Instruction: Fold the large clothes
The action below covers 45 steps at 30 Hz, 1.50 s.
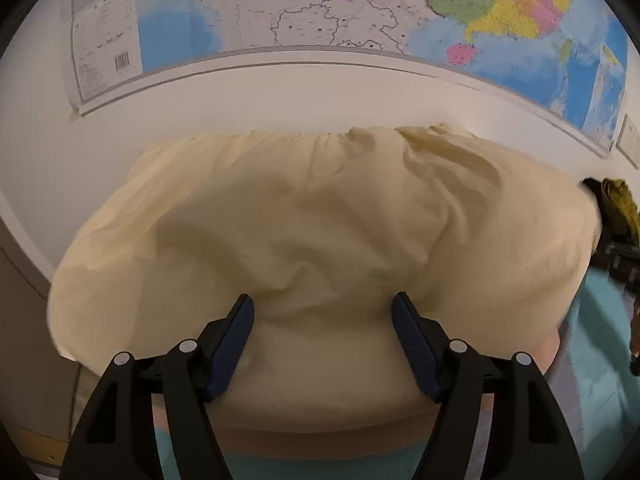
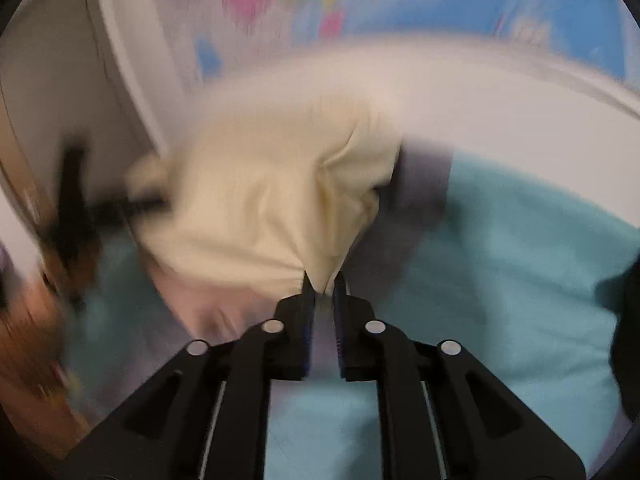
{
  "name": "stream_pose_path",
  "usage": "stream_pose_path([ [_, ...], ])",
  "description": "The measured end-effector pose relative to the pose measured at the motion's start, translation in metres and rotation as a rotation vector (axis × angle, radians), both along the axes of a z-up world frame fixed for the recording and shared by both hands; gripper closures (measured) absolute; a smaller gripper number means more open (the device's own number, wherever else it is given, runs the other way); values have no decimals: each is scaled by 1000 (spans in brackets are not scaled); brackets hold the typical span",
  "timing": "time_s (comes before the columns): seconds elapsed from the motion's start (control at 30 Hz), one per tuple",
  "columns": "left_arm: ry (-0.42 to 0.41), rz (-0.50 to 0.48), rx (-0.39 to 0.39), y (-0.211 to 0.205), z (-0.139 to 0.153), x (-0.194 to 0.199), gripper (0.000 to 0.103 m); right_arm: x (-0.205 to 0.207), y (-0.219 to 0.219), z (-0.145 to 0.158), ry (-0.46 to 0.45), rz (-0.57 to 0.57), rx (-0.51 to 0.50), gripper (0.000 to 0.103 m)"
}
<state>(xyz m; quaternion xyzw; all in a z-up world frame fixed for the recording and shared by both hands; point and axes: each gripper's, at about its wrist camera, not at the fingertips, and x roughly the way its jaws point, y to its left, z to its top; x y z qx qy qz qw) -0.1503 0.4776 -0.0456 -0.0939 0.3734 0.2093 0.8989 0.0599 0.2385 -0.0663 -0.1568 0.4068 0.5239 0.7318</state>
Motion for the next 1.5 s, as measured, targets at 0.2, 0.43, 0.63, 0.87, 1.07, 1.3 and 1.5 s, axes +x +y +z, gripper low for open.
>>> stream_pose_path([
  [0.2,-56,6,9,-8,15,-10,34,15,-34,57,80,-104,270,77],
  [0.43,-126,32,-21,-13,34,-5,31,4,54,67,80,-48,260,52],
  [0.63,-60,81,-56,-6,4,6,31,-22,88,-12,166,-13,33,55],
  [0.87,-96,101,-14,-26,19,-5,26,-30,69,20,142,-28,121,55],
  [1.07,-127,120,47,-47,30,-10,21,-54,77,34,74,39,157,50],
  [1.3,-76,154,16,-40,10,-4,20,-68,97,-9,58,54,63,49],
  [1.5,-74,165,-13,-36,8,-8,20,-77,92,-7,41,52,65,43],
])
